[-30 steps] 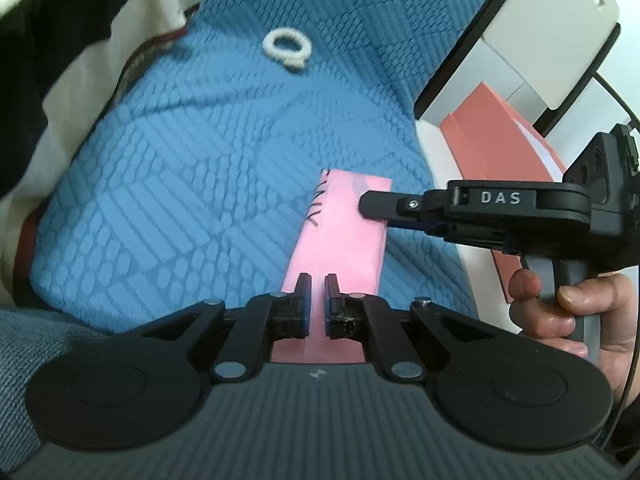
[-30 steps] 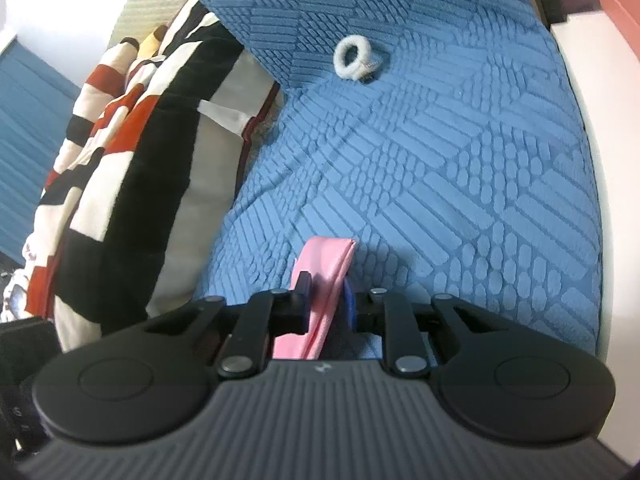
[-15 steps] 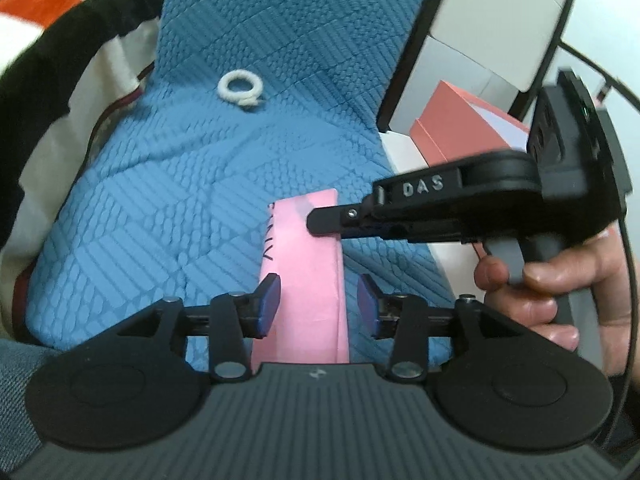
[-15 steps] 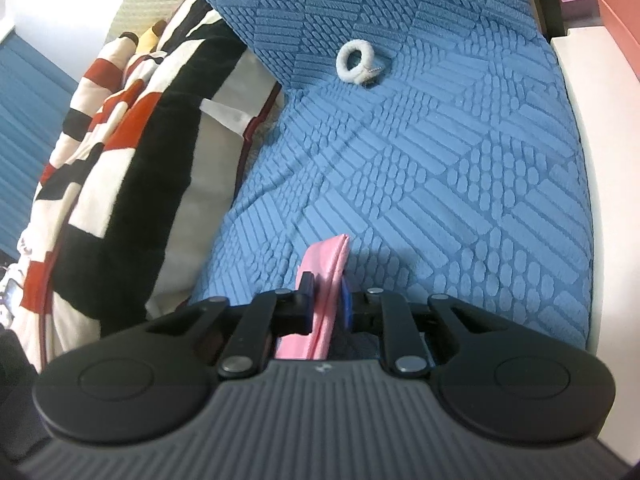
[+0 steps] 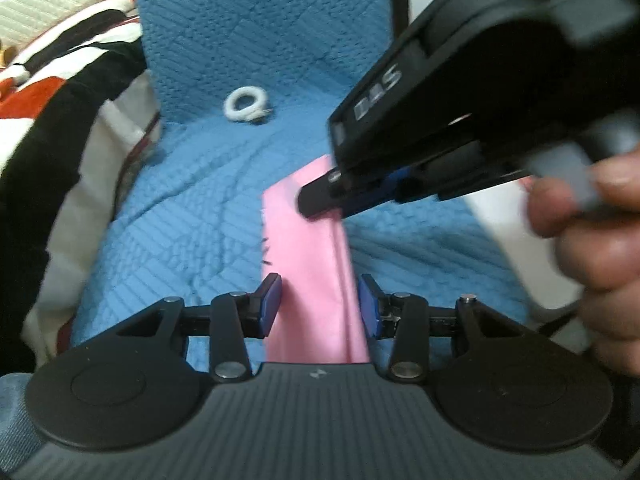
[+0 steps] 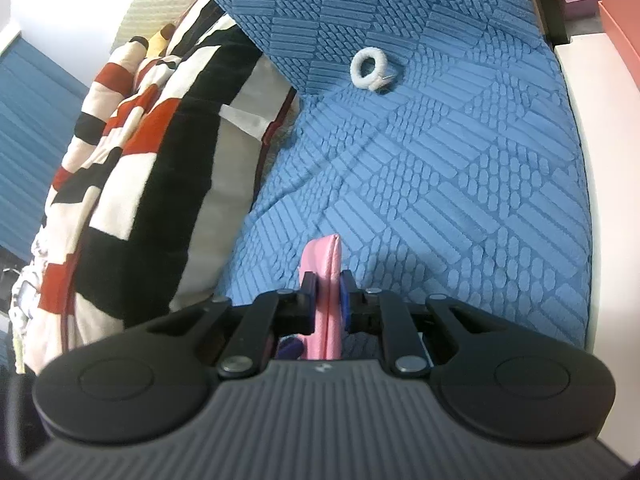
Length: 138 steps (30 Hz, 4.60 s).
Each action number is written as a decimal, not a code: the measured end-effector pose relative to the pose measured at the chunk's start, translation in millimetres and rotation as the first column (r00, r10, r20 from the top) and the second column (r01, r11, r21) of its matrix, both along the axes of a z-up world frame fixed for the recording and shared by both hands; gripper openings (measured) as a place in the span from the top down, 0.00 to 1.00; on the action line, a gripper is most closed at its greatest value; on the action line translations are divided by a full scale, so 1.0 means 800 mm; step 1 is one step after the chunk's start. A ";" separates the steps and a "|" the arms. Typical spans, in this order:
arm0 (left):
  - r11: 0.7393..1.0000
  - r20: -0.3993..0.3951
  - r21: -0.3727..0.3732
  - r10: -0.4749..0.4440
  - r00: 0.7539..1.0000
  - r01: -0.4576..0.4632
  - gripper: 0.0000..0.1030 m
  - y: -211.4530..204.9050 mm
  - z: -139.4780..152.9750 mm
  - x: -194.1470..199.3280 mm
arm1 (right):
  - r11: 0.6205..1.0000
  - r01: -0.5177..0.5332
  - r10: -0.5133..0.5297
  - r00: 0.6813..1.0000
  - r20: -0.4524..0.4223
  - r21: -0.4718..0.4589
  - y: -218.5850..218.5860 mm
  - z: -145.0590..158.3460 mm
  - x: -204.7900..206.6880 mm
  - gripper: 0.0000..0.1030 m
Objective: Fold shopping bag
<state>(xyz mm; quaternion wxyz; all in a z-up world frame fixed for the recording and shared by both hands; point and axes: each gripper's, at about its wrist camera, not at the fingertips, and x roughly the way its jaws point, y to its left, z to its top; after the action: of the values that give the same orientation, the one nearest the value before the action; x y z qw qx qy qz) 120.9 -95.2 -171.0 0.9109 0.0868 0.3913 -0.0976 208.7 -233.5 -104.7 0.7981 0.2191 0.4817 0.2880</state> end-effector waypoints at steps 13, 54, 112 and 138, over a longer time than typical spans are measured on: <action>0.990 -0.062 -0.097 0.098 0.993 -0.104 0.88 0.033 -0.004 0.010 | 0.998 -0.004 0.005 1.000 -0.019 0.060 0.002 -0.010 0.005 0.62; 0.947 -0.113 -0.291 0.107 0.988 -0.136 0.85 0.066 0.041 0.006 | 1.000 -0.025 0.020 0.971 0.238 0.017 0.015 0.063 -0.033 0.42; 0.922 -0.102 -0.337 0.163 0.981 -0.188 0.86 0.154 0.011 0.164 | 0.917 0.229 -0.131 0.947 0.294 -0.328 0.091 -0.016 0.231 0.57; 0.934 -0.065 -0.326 0.134 0.989 -0.148 0.86 0.155 0.021 0.150 | 0.911 0.266 -0.172 0.940 0.296 -0.316 0.066 0.017 0.188 0.89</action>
<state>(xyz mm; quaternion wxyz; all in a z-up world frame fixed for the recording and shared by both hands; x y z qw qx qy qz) 240.5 29.0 -154.6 0.9088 -0.0970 0.3937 -0.0978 359.2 -180.9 -91.3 0.9083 0.0861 0.3877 0.1317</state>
